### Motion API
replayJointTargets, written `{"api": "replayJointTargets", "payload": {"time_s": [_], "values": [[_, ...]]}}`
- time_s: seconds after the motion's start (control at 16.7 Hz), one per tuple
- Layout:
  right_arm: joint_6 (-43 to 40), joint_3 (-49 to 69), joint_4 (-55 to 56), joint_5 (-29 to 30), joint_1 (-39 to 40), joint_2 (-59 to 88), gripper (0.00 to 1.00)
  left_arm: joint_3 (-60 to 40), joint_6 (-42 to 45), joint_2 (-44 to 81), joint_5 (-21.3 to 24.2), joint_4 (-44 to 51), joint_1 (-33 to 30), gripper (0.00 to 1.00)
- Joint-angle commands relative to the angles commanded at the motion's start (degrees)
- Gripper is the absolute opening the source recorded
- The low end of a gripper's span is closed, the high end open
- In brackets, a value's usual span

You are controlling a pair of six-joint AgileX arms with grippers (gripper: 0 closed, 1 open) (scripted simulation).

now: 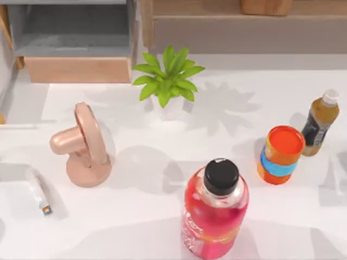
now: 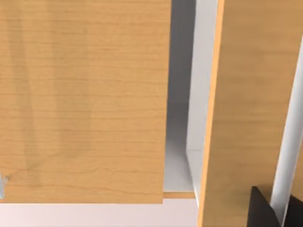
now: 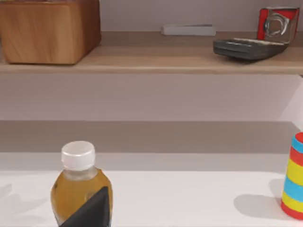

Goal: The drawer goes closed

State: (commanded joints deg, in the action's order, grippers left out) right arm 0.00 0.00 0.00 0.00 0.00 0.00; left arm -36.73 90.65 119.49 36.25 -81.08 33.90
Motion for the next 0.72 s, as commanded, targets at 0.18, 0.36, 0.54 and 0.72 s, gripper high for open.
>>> {"api": "replayJointTargets", "payload": {"time_s": [0.18,0.36,0.54,0.72], "values": [[0.0,0.0,0.0,0.0,0.0,0.0,1.00,-4.6,0.0,1.9,-2.5,2.6,-2.5,0.00],[0.0,0.0,0.0,0.0,0.0,0.0,1.00,-5.3,-0.1,2.2,-2.9,3.0,-3.0,0.00],[0.0,0.0,0.0,0.0,0.0,0.0,1.00,-5.2,-0.1,2.3,-2.9,3.2,-2.7,0.00],[0.0,0.0,0.0,0.0,0.0,0.0,1.00,-9.3,-0.2,4.4,-4.4,5.4,-4.2,0.00]]}}
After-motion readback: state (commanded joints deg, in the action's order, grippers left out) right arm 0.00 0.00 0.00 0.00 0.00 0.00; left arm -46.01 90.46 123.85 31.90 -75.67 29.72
